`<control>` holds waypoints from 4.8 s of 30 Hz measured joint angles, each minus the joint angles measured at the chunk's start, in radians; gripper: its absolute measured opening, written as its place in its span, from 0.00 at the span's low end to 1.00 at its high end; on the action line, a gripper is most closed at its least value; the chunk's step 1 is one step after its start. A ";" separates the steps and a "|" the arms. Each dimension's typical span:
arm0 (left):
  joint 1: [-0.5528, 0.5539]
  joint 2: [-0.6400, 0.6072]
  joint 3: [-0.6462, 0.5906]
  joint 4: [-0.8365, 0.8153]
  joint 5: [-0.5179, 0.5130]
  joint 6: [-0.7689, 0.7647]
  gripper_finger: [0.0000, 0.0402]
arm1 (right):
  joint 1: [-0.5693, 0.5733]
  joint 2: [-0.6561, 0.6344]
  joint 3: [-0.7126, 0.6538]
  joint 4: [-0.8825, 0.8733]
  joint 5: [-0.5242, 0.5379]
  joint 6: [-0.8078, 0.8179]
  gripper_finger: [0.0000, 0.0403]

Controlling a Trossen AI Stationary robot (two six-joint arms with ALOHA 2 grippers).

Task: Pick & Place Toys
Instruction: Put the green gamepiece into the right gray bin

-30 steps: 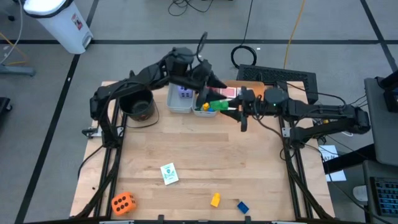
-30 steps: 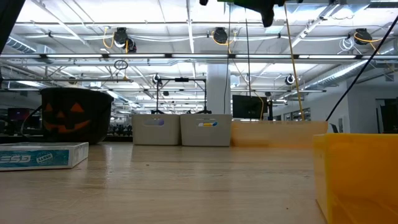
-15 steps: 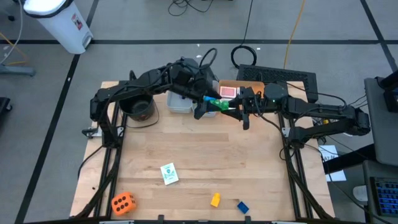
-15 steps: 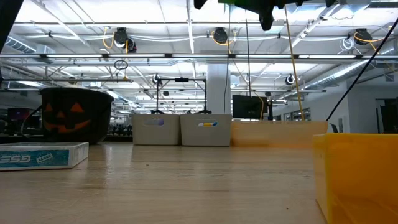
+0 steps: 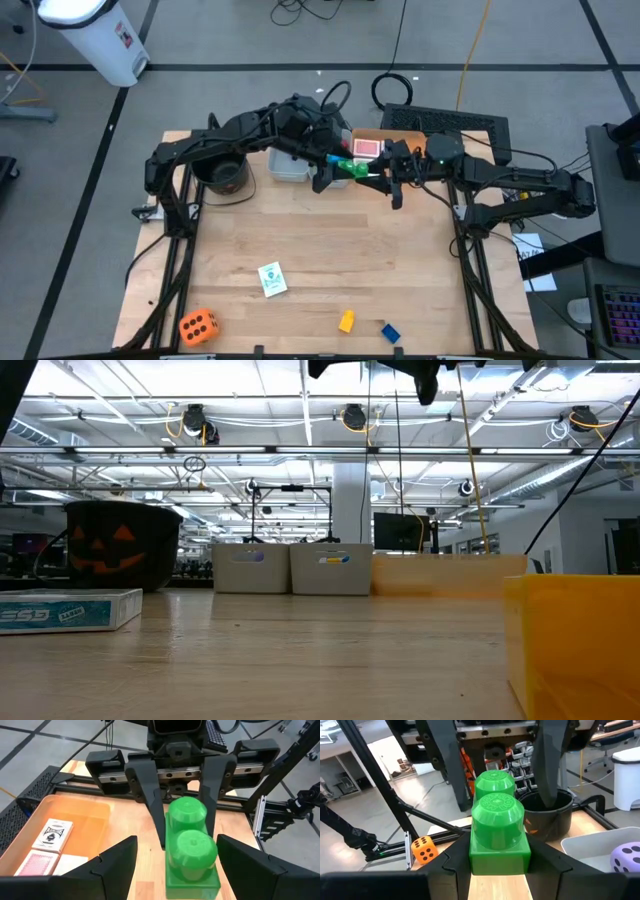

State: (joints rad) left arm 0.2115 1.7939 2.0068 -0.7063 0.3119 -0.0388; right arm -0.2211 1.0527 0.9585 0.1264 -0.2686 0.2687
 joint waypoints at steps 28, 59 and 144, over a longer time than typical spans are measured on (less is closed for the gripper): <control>0.000 0.000 0.000 0.010 0.000 -0.012 0.30 | 0.000 0.001 0.000 0.003 0.007 0.000 0.33; 0.002 -0.001 0.000 0.046 0.001 -0.016 0.29 | 0.000 0.001 -0.002 0.029 -0.025 0.060 0.54; 0.207 0.175 -0.714 0.790 -0.538 -0.313 0.29 | 0.097 -0.103 -0.330 0.285 0.738 -0.123 0.68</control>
State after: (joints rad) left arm 0.4189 1.9685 1.2929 0.0841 -0.2265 -0.3514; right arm -0.1238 0.9496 0.6285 0.4111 0.4690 0.1455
